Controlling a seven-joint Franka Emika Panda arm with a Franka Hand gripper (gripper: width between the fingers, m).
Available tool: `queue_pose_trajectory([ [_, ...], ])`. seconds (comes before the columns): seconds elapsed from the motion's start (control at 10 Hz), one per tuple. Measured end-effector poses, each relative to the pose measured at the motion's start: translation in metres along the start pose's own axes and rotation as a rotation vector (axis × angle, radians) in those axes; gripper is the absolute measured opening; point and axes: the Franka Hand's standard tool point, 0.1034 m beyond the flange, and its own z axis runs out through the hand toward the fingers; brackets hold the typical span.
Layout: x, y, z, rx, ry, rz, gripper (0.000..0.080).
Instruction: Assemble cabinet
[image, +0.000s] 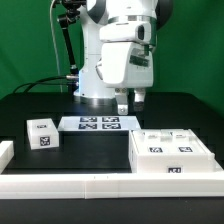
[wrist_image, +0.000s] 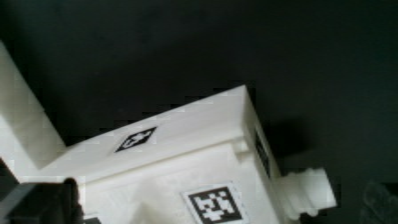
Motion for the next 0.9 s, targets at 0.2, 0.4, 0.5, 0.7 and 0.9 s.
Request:
queue_pose_trajectory([
  [0.2,0.0029,-0.0041,0.0010,0.004,0.001,0.003,0.0797],
  [0.4,0.0028,-0.0043,0.0014,0.004,0.000,0.005,0.0797],
  [0.5,0.0026,-0.0045,0.0015,0.005,0.001,0.022,0.0797],
  [0.7,-0.0037,-0.0099,0.0041,-0.007,0.035,0.173,0.0797],
  [0.9,-0.0052,-0.0096,0.0056,0.009,0.033,0.321,0.0797],
])
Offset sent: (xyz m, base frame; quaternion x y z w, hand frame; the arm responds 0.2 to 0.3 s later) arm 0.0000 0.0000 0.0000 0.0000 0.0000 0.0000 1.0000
